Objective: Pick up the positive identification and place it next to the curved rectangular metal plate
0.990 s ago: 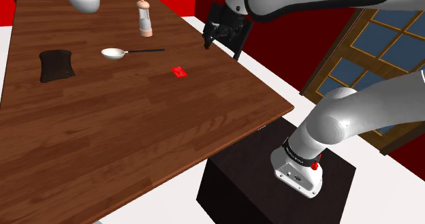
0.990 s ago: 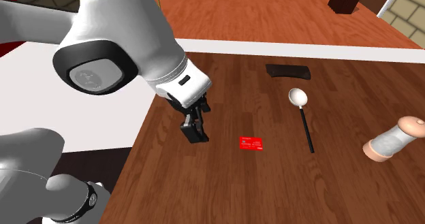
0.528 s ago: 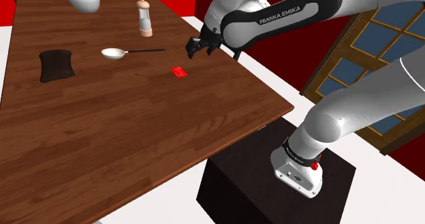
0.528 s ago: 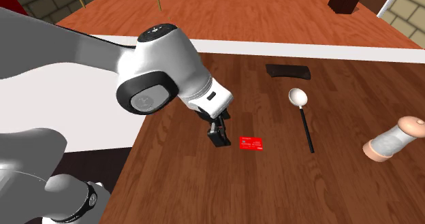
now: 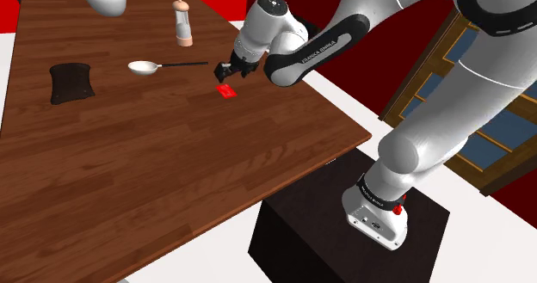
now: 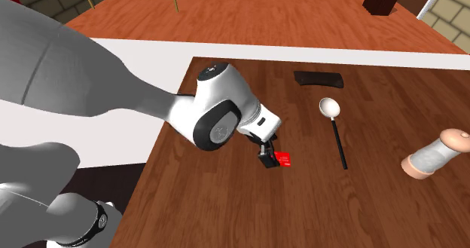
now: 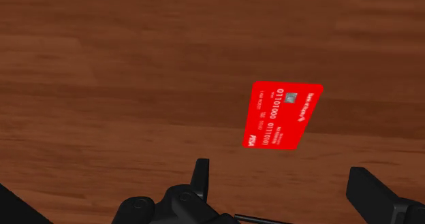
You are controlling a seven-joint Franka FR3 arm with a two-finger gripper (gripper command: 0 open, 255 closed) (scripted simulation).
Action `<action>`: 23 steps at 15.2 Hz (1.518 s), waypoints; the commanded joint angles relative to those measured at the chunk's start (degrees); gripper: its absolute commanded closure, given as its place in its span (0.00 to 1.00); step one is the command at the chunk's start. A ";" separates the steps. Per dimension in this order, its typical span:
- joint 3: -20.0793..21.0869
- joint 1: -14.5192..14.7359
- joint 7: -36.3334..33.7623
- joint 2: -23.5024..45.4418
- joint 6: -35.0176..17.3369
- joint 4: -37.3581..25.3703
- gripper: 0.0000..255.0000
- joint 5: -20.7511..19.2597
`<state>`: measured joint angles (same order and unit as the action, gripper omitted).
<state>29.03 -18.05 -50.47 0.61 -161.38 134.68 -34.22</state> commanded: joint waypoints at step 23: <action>-5.88 4.25 -21.26 15.77 -0.85 -11.32 1.00 -27.05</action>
<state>23.32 -13.70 -71.79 15.97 -162.37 123.06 -61.25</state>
